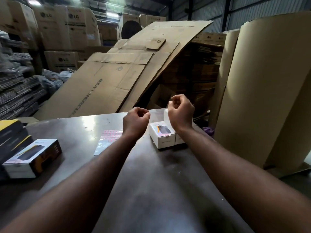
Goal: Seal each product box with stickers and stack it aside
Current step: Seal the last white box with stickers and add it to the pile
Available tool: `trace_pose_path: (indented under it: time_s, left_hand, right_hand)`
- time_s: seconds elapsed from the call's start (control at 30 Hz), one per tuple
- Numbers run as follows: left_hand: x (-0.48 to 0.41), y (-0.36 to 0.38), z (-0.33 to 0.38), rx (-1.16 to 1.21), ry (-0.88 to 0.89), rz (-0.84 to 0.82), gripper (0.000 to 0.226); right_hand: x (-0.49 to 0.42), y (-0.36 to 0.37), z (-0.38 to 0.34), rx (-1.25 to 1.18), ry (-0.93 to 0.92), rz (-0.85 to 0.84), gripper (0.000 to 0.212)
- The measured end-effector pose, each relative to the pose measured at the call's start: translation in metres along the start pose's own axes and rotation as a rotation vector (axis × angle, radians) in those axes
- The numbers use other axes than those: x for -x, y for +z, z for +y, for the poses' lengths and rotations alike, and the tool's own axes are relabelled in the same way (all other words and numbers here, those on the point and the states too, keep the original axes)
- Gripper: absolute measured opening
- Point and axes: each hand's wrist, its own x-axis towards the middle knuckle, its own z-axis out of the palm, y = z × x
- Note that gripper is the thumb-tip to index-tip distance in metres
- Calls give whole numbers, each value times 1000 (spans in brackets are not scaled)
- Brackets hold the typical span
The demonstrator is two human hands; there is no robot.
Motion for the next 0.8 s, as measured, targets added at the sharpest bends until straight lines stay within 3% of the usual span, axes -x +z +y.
trace_pose_path:
  time_s: [0.17, 0.47, 0.67, 0.8]
  left_hand:
    - [11, -83, -11, -237, 128, 120, 6]
    - [41, -229, -83, -459, 78, 347, 7]
    - [78, -267, -129, -725, 218, 450, 20]
    - [75, -277, -153, -697, 172, 424, 30]
  right_hand:
    - [61, 51, -55, -173, -15, -170, 7]
    - [189, 138, -145, -353, 92, -775, 28]
    - [245, 181, -166, -357, 104, -835, 33]
    - [252, 189, -164, -338, 76, -896, 36]
